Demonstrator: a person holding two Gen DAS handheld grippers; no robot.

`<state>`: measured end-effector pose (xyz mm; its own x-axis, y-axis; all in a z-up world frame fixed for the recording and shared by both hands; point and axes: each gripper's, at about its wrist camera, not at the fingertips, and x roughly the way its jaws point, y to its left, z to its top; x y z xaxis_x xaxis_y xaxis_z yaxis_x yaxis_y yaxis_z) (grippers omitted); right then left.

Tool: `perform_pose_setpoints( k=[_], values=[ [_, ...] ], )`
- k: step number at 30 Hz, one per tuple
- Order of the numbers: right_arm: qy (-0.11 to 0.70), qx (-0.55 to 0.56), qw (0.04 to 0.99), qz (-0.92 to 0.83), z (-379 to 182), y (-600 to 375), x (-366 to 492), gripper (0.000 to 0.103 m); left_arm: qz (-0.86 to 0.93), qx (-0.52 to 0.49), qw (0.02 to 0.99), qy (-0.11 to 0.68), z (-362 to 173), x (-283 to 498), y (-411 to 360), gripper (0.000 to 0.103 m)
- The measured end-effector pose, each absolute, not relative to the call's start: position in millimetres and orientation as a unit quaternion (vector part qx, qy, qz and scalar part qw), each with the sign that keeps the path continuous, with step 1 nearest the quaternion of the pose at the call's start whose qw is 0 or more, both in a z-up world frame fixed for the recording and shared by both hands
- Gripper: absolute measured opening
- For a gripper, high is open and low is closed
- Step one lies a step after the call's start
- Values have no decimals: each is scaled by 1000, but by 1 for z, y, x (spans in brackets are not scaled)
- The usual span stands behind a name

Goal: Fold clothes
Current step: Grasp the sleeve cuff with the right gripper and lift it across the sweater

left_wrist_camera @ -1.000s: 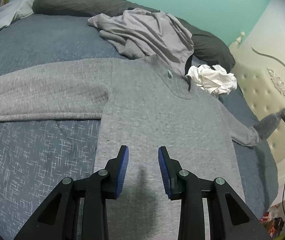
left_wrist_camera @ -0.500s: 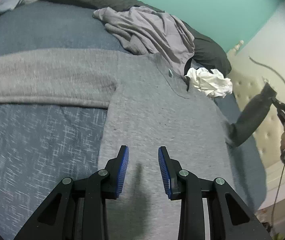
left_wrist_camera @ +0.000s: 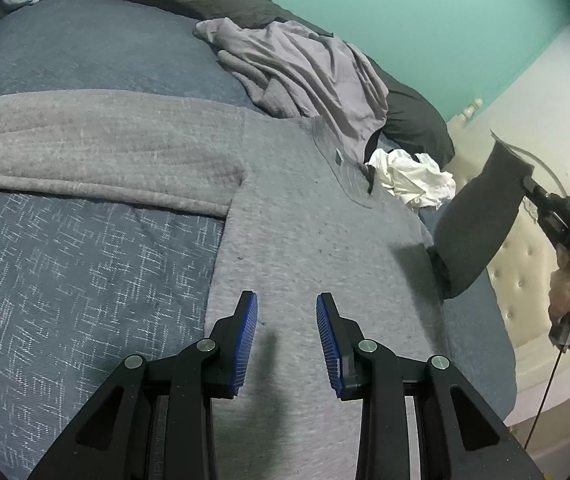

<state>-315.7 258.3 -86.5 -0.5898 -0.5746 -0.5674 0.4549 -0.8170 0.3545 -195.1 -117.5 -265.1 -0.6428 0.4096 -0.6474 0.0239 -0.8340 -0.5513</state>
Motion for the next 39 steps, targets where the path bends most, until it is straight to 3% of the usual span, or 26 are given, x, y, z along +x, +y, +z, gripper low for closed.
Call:
perform_pose_setpoints(
  k=[20,39],
  values=[
    [-79,402,368,-835,-157,116,-278,4,879,-397,82,-252,-274,-183,-158,34],
    [-46,489,394,-777,-257,80,-230,4,875,-406,87,-250,-281,-183,-166,34]
  ],
)
